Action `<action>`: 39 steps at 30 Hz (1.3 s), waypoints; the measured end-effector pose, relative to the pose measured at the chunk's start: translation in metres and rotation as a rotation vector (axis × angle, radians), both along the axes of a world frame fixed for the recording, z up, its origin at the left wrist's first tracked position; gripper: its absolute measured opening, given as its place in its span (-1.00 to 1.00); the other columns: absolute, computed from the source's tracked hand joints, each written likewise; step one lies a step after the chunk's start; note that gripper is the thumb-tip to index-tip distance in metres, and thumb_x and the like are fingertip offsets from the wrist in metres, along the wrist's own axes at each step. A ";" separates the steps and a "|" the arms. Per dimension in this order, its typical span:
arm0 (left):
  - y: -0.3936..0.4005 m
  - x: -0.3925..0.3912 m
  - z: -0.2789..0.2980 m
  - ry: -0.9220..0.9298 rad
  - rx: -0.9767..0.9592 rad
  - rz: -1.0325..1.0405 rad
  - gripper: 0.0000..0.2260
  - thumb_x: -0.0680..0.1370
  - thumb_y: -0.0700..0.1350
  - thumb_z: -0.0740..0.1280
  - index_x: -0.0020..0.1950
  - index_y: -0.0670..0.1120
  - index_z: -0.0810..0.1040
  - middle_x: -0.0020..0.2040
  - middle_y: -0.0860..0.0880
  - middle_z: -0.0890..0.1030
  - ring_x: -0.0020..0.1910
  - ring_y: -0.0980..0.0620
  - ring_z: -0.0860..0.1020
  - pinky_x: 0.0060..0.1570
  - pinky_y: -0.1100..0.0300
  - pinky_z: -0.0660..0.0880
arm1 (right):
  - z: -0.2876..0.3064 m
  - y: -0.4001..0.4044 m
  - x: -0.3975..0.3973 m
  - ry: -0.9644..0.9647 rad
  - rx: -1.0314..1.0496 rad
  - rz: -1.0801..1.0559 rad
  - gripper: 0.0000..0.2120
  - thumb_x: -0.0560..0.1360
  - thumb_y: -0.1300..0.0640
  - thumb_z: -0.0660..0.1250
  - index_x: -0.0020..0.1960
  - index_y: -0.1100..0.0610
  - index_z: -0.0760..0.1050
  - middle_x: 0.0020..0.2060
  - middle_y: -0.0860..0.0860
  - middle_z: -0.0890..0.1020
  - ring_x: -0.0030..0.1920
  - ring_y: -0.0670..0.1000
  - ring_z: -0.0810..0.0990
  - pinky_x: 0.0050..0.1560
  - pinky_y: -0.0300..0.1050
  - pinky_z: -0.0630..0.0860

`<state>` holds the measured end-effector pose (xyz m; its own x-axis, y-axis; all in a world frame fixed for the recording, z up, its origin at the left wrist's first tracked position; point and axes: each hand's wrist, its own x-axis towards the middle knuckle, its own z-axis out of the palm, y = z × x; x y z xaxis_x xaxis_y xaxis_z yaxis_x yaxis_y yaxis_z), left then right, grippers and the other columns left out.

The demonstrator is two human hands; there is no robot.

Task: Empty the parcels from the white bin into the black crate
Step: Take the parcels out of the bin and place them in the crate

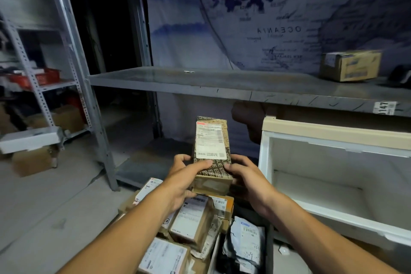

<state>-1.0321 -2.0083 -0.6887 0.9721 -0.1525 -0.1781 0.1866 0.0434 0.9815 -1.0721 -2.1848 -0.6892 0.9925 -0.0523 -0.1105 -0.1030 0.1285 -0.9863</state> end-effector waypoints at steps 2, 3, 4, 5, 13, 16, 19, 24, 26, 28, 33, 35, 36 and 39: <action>-0.001 -0.003 0.002 -0.005 -0.038 -0.002 -0.46 0.41 -0.01 0.58 0.24 0.02 0.35 0.10 -0.06 0.69 -0.03 -0.06 0.72 0.12 -0.27 0.58 | 0.003 -0.002 -0.002 0.014 0.072 -0.008 -0.73 0.59 0.12 0.35 0.28 0.07 0.49 -0.12 0.00 0.75 -0.21 -0.03 0.71 -0.16 -0.07 0.59; -0.001 -0.003 0.004 -0.007 -0.062 0.001 -0.46 0.41 -0.01 0.58 0.24 0.03 0.34 0.10 -0.06 0.70 -0.01 -0.08 0.71 0.14 -0.29 0.56 | 0.006 -0.002 -0.001 0.024 0.095 -0.006 -0.70 0.58 0.07 0.36 0.29 0.09 0.48 -0.10 0.01 0.75 -0.17 -0.01 0.69 -0.09 -0.03 0.59; -0.001 -0.004 0.006 -0.010 -0.079 0.002 -0.46 0.41 -0.02 0.57 0.25 0.03 0.34 0.08 -0.06 0.71 0.01 -0.10 0.71 0.16 -0.29 0.55 | 0.009 -0.002 0.000 0.035 0.107 0.009 -0.65 0.57 0.01 0.37 0.31 0.10 0.47 -0.04 0.02 0.75 -0.11 0.01 0.69 -0.02 0.02 0.59; 0.001 -0.004 0.006 -0.012 -0.096 0.001 -0.47 0.42 -0.04 0.57 0.24 0.04 0.34 0.06 -0.07 0.72 0.01 -0.11 0.71 0.16 -0.29 0.55 | 0.009 0.000 0.001 0.054 0.116 0.031 -0.59 0.55 -0.05 0.38 0.32 0.10 0.46 0.02 0.04 0.74 -0.04 0.04 0.71 0.03 0.08 0.61; 0.017 -0.012 0.008 -0.051 -0.106 -0.025 -0.55 0.50 -0.22 0.47 0.32 -0.09 0.40 0.10 -0.11 0.71 0.03 -0.10 0.70 -0.11 -0.07 0.66 | 0.002 0.013 -0.007 0.007 0.106 0.035 -0.53 0.49 0.04 0.48 0.28 0.10 0.34 0.05 0.11 0.72 -0.10 0.01 0.74 -0.20 -0.09 0.62; 0.016 -0.013 0.008 -0.150 -0.001 0.022 -0.45 0.41 -0.02 0.56 0.32 0.00 0.42 0.11 -0.04 0.69 -0.01 0.00 0.71 -0.11 0.02 0.65 | -0.003 0.017 -0.008 -0.069 -0.035 -0.026 -0.47 0.43 0.03 0.55 0.25 0.01 0.32 0.08 0.07 0.69 -0.04 -0.01 0.74 -0.04 -0.03 0.67; 0.007 -0.012 0.008 -0.205 0.090 0.048 -0.11 0.18 0.22 0.65 0.41 0.14 0.32 0.16 0.07 0.65 0.09 0.02 0.67 0.06 -0.05 0.64 | -0.007 0.023 -0.015 -0.201 -0.397 -0.095 -0.37 0.26 -0.18 0.61 0.15 -0.16 0.31 0.14 -0.08 0.59 0.08 -0.10 0.64 0.09 -0.08 0.63; -0.004 0.001 0.006 -0.182 0.017 0.072 -0.04 0.14 0.11 0.70 0.42 0.25 0.26 0.18 0.05 0.67 0.11 -0.02 0.68 0.07 -0.13 0.63 | -0.007 0.016 -0.017 -0.368 -0.559 -0.081 -0.54 0.41 -0.18 0.52 0.14 -0.20 0.31 0.13 -0.15 0.54 0.07 -0.18 0.60 0.07 -0.16 0.58; -0.009 0.005 0.009 -0.202 -0.053 0.086 -0.21 0.26 -0.03 0.67 0.36 0.18 0.32 0.15 0.02 0.69 0.10 0.00 0.68 0.15 -0.11 0.60 | -0.001 0.004 -0.010 -0.354 -0.403 -0.071 -0.59 0.48 -0.07 0.50 0.17 -0.18 0.33 0.12 -0.09 0.61 0.02 -0.15 0.67 0.02 -0.10 0.64; -0.016 0.009 0.013 -0.207 -0.088 0.082 -0.29 0.33 -0.09 0.64 0.36 0.17 0.36 0.15 0.04 0.69 0.11 0.01 0.68 0.19 -0.09 0.59 | 0.010 -0.006 -0.001 -0.296 -0.273 -0.056 -0.60 0.53 0.07 0.48 0.25 -0.08 0.36 0.11 -0.02 0.64 -0.03 -0.17 0.69 -0.08 -0.21 0.62; -0.028 0.020 0.012 -0.226 -0.067 0.026 -0.18 0.30 -0.04 0.66 0.46 0.12 0.35 0.15 0.04 0.70 0.11 0.03 0.68 0.18 -0.09 0.59 | 0.017 -0.028 0.023 -0.122 -0.153 0.065 -0.68 0.52 0.14 0.48 0.21 0.09 0.46 0.07 0.10 0.71 -0.03 0.04 0.73 0.00 0.00 0.66; -0.031 0.024 0.010 -0.227 -0.072 0.016 -0.22 0.30 -0.06 0.66 0.43 0.11 0.37 0.14 0.04 0.70 0.10 0.03 0.68 0.18 -0.08 0.59 | 0.011 -0.032 0.027 -0.092 -0.104 0.081 -0.64 0.50 0.14 0.49 0.22 0.13 0.44 0.07 0.12 0.70 -0.06 0.01 0.72 -0.15 -0.14 0.60; -0.032 0.025 0.008 -0.227 -0.075 0.006 -0.23 0.28 -0.05 0.66 0.41 0.11 0.39 0.14 0.03 0.71 0.11 0.02 0.68 0.19 -0.08 0.59 | 0.009 -0.034 0.028 -0.081 -0.063 0.094 -0.60 0.48 0.13 0.51 0.23 0.14 0.43 0.08 0.13 0.70 -0.05 0.01 0.72 -0.16 -0.18 0.58; -0.034 0.025 0.009 -0.209 -0.104 -0.014 -0.33 0.29 -0.05 0.65 0.34 0.05 0.47 0.12 0.00 0.71 0.13 -0.02 0.68 0.20 -0.06 0.57 | 0.006 -0.039 0.032 -0.056 0.027 0.146 -0.46 0.36 0.05 0.60 0.19 0.14 0.41 0.05 0.10 0.70 -0.01 0.04 0.72 -0.04 -0.07 0.58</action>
